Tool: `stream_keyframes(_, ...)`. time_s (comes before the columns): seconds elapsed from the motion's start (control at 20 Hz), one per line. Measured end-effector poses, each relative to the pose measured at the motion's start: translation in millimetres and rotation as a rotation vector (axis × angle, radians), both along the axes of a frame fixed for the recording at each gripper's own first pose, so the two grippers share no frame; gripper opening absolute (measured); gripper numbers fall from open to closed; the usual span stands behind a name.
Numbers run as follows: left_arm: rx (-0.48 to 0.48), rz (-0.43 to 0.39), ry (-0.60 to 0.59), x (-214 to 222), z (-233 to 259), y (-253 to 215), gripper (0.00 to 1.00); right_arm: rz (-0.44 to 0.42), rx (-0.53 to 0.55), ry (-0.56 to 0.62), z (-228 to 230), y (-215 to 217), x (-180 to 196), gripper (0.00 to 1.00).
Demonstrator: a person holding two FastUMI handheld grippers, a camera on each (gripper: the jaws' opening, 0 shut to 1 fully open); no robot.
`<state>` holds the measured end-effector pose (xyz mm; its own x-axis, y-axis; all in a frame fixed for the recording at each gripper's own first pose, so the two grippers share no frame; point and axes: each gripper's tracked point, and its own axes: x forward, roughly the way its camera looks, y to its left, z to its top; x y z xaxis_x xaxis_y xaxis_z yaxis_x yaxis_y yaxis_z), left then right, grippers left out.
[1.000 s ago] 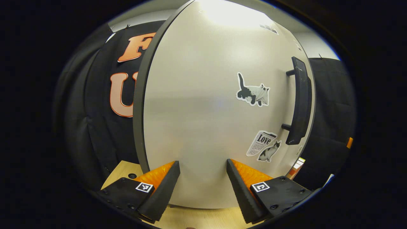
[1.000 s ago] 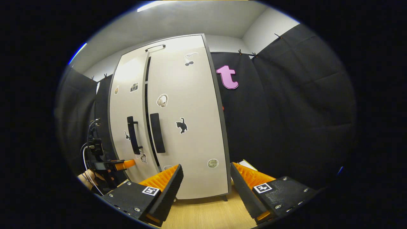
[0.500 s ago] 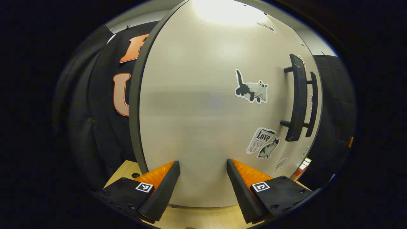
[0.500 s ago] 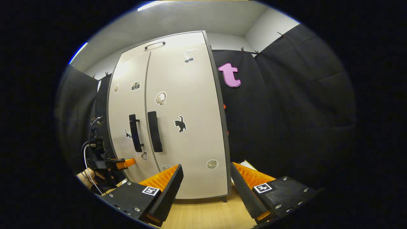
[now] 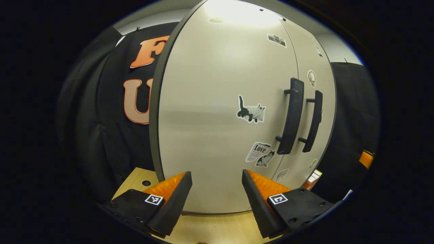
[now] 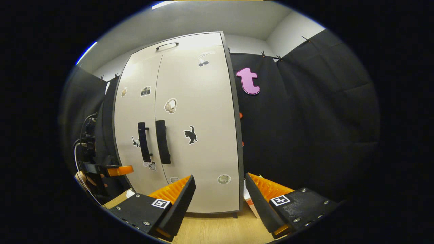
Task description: Grab one shoe with the right hand and put it into the shoe cabinet, grab the other shoe with the left hand and put it into the shoe cabinet; then close the right door with the right hand and the left door with the left hand.
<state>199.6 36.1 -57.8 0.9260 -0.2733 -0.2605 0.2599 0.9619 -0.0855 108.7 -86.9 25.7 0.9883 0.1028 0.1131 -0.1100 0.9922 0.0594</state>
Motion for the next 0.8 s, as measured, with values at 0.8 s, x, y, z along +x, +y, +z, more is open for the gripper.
stream_keyframes(0.8,0.057,0.269,-0.270,-119,196,223,0.96,0.002,-0.099,-0.103,98,30,-37,0.92)
